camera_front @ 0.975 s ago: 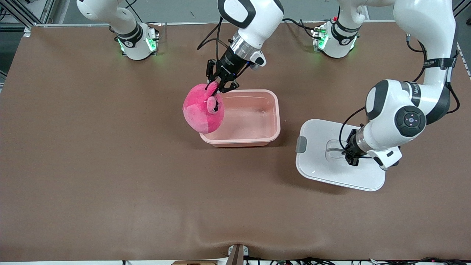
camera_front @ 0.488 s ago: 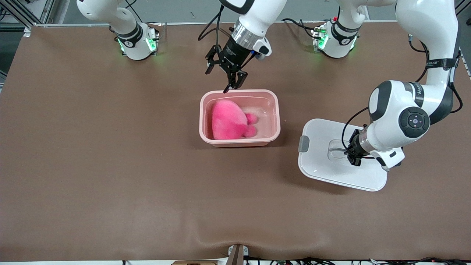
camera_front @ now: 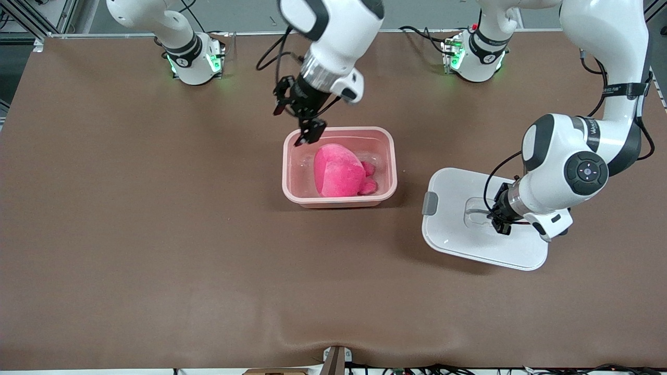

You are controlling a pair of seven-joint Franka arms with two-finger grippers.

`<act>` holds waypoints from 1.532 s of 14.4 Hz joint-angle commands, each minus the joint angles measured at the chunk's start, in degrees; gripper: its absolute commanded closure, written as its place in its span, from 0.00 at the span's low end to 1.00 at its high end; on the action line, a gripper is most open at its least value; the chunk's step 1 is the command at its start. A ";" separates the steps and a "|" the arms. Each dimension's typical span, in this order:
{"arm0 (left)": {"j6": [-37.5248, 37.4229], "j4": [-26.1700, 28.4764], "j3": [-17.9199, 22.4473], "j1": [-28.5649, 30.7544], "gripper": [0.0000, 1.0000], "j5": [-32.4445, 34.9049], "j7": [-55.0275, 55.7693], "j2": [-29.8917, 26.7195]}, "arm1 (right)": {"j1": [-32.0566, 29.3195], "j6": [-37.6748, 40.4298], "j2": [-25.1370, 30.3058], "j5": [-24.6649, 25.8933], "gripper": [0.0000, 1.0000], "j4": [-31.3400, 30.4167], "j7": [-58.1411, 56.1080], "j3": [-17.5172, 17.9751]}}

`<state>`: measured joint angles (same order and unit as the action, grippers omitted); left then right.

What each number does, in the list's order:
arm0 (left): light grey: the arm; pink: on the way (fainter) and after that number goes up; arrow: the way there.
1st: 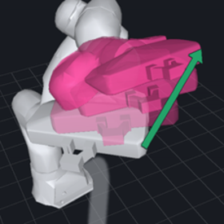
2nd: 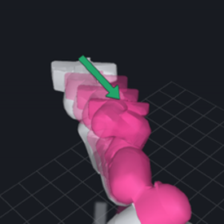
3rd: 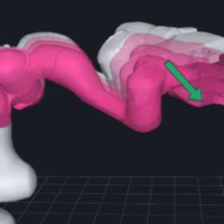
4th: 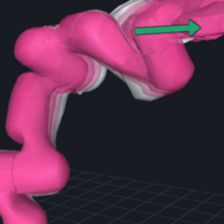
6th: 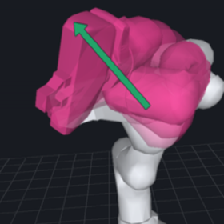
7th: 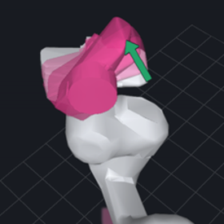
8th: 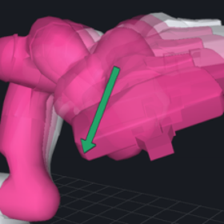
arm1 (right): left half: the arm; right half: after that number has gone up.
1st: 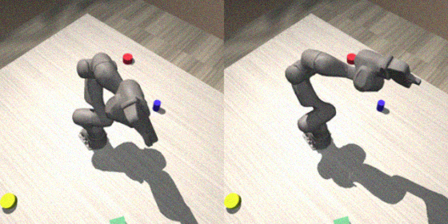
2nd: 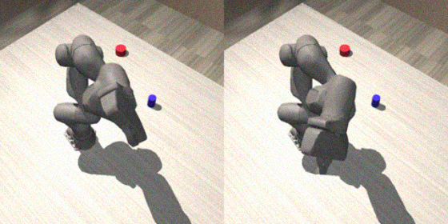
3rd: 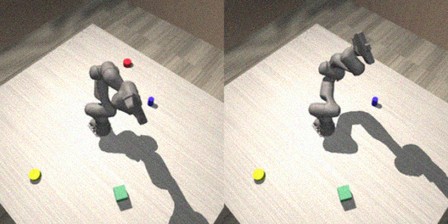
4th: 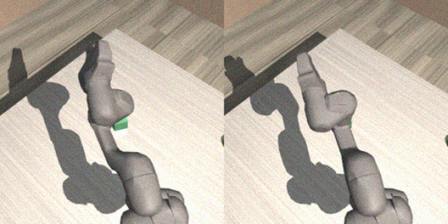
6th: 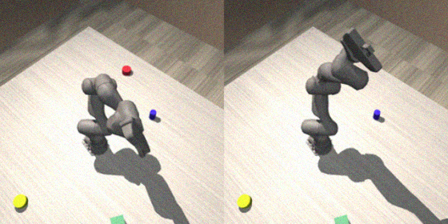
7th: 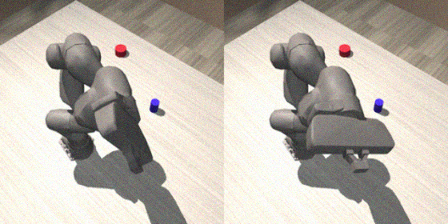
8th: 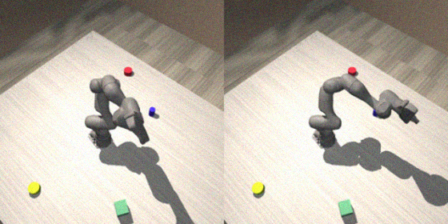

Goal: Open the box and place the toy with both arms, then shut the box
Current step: 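Open the right gripper over the box, drop the toy, withdraw the right arm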

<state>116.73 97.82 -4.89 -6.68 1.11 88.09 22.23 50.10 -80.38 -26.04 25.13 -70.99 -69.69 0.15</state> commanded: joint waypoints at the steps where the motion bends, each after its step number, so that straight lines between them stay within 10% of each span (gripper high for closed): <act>1: 0.25 1.23 -0.56 0.70 1.00 -0.14 -0.82 -1.40 | -7.19 0.05 2.39 -4.38 0.00 0.15 6.56 0.82; 13: -0.18 0.70 -7.14 -0.18 1.00 0.12 10.14 -2.72 | -40.24 -1.18 8.19 -21.44 0.00 -1.26 29.44 0.82; 22: -0.10 -1.14 -10.84 -7.64 1.00 2.57 25.62 -1.84 | -48.36 -7.05 24.96 -24.70 0.00 -20.91 50.04 0.64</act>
<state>116.88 97.17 -15.89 -12.49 1.66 110.50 20.85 -0.03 -83.62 -8.76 0.77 -81.81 -29.36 -0.05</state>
